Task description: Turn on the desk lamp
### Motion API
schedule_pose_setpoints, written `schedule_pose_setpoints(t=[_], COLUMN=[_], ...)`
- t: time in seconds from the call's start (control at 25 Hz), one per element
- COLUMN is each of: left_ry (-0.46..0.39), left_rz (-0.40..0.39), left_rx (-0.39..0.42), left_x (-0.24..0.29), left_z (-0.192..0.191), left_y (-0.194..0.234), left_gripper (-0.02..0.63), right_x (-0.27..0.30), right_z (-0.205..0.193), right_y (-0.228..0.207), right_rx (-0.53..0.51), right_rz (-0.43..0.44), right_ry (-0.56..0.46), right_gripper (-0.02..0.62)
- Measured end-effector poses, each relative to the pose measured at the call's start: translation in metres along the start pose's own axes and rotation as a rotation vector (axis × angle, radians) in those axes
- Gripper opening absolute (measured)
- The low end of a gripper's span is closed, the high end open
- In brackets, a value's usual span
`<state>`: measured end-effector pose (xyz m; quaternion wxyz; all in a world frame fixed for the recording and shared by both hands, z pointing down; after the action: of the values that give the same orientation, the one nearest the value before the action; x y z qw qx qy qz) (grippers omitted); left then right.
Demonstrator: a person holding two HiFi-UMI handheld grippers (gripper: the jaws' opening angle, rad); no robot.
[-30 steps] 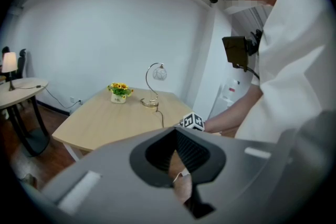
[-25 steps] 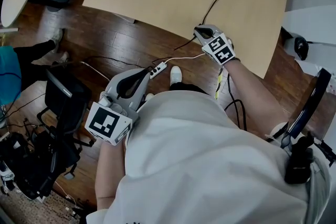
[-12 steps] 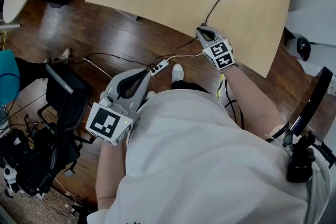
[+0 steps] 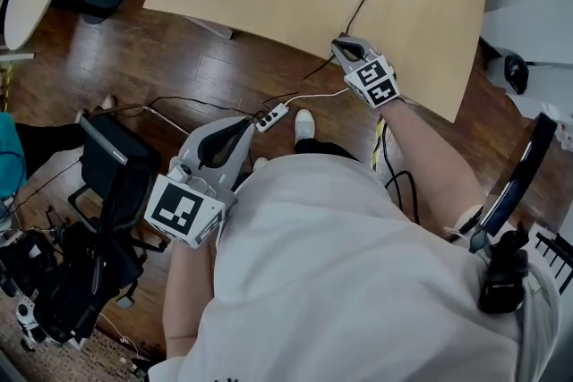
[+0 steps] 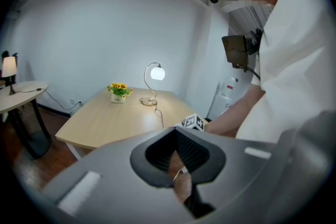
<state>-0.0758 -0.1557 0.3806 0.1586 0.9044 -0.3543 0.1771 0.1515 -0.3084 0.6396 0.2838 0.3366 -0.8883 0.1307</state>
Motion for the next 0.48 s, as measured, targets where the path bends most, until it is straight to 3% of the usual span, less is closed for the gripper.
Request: schedule_pose_setpoints(t=[0.28,0.48], left_ry=[-0.018,-0.045], left_rz=[-0.027,-0.066], left_rx=[0.026,0.046], left_x=[-0.019,-0.041], left_z=[-0.007,-0.013], left_y=[-0.004,-0.012], left_gripper=[0.017,0.017], right_x=[-0.036,-0.076], right_z=[0.019,0.03], right_y=[-0.006,0.025], right_rx=[-0.023,-0.014], right_rz=[-0.064,-0.108], right_ry=[-0.069,-0.101], right_gripper=[0.001,0.002])
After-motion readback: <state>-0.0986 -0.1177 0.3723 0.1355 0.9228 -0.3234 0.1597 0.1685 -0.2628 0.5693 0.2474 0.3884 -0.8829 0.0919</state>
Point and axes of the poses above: the fingertips, and each gripper's own axes: x forward along the fingers, y to its left, z out of its top, the point moved 6 cm from there along -x, backward along the fingers, and after that the axes turned 5 degrees about x, right-handed, at the moved point
